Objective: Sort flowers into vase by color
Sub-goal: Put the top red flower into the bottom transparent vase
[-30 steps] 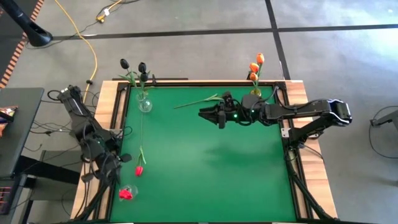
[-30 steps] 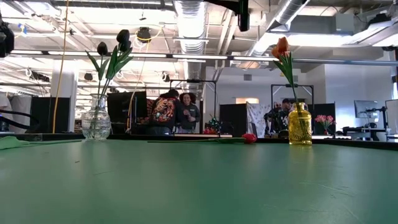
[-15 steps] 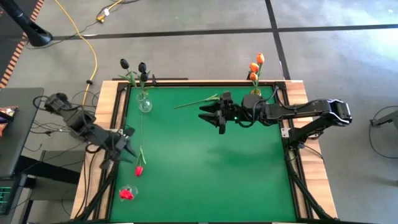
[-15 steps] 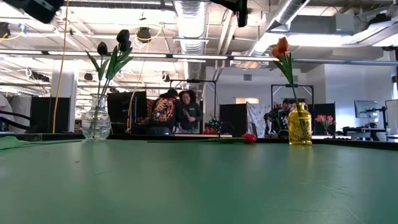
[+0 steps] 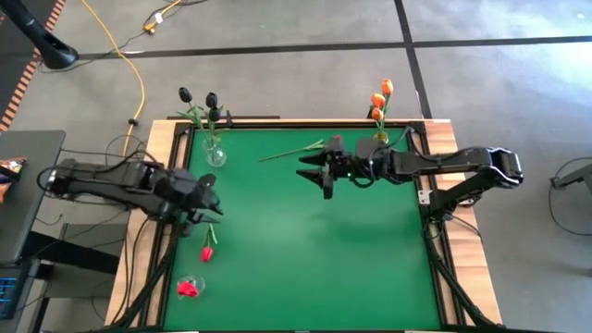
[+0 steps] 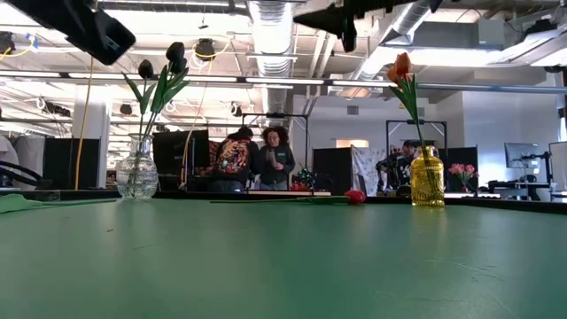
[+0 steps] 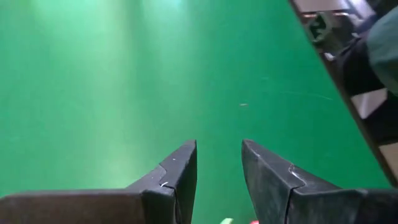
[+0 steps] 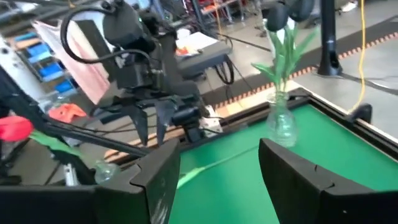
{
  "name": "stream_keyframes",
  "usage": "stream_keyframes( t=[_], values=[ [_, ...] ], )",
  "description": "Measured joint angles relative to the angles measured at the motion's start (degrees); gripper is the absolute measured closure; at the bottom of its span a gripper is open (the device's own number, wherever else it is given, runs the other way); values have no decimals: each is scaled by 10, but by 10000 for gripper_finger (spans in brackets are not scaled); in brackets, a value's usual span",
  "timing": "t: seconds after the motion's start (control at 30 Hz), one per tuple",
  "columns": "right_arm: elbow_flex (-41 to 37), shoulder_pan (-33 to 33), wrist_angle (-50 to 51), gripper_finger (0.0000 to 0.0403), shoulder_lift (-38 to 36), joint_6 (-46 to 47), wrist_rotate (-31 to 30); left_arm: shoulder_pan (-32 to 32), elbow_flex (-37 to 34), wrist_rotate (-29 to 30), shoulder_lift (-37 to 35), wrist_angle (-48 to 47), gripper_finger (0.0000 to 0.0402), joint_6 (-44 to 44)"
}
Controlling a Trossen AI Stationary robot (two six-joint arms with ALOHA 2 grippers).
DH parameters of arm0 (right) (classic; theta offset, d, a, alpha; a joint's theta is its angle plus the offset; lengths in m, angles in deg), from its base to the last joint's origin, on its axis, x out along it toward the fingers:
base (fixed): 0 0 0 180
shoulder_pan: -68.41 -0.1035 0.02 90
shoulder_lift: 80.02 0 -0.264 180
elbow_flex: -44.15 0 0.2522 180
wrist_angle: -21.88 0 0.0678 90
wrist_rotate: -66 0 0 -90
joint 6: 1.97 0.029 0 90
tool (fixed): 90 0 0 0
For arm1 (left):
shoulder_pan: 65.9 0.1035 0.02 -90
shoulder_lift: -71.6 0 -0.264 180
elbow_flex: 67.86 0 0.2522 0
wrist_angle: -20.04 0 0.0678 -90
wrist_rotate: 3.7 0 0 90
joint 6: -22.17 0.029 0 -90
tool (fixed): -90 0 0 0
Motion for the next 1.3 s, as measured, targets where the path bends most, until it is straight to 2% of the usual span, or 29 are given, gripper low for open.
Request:
stream_keyframes(
  t=[0.27,0.47,0.57,0.8,0.97,1.03,1.2,1.3],
  values=[
    [0,36,51,159,0,-1,83,128,0,-34,34,4,287,34],
    [0,60,78,159,0,-1,89,208,0,-14,77,12,287,45],
    [0,75,104,159,0,-1,89,238,0,-1,117,48,287,32],
    [0,99,148,159,0,0,89,251,5,3,256,249,287,15],
    [0,95,181,159,0,1,89,251,58,117,377,352,287,-25],
    [0,91,196,159,0,0,89,251,95,138,426,373,287,-22],
    [0,77,233,159,0,2,90,250,197,131,552,363,287,45],
    [0,71,257,159,0,34,104,257,243,138,616,365,287,69]
  ],
)
